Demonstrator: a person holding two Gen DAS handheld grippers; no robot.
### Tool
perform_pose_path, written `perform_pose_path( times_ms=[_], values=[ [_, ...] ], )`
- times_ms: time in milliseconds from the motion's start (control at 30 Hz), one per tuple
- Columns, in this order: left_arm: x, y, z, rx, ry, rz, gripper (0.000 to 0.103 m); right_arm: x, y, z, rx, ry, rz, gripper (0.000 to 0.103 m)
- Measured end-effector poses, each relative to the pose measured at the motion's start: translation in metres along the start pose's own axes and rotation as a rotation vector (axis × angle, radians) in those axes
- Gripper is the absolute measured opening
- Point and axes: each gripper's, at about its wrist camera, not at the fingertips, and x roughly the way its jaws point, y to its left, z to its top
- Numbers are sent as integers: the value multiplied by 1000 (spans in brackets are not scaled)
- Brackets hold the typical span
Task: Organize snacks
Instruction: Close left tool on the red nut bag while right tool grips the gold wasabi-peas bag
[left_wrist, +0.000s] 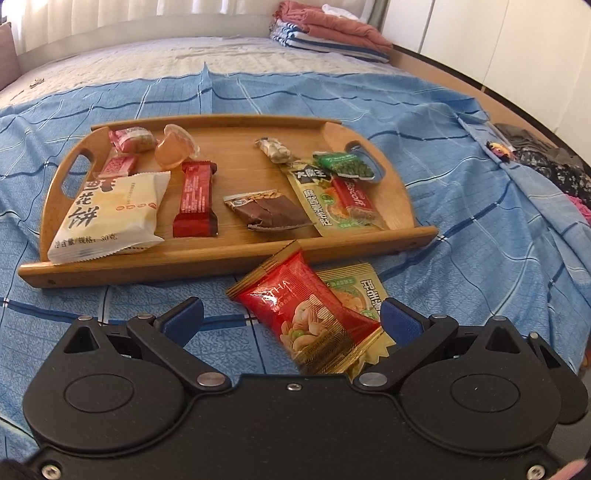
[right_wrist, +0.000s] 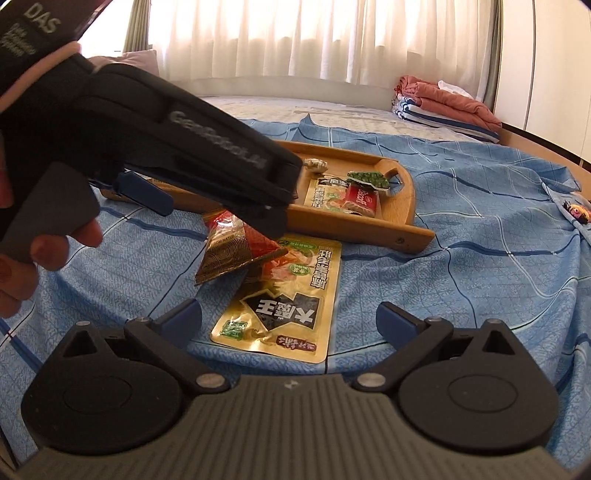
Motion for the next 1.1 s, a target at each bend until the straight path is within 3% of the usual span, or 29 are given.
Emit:
perform_pose_path(
  times_ms=[167,467,600,633,1100],
  values=[
    [14,-3,0,-5,15,14,98,3,-2,-2,23,11,-3,103],
    [25,-9,-6,0,36,24,76,7,1,-3,4,27,-18,103],
    [22,-11,-6,23,14,47,48,9,2,-2,1,35,-18,103],
    [21,-10,-6,26,10,43,45,9,2,-2,0,35,-19,103],
    [-13,7,-4,79,-82,82,41,15,-2,4,30,57,-7,103]
  ],
)
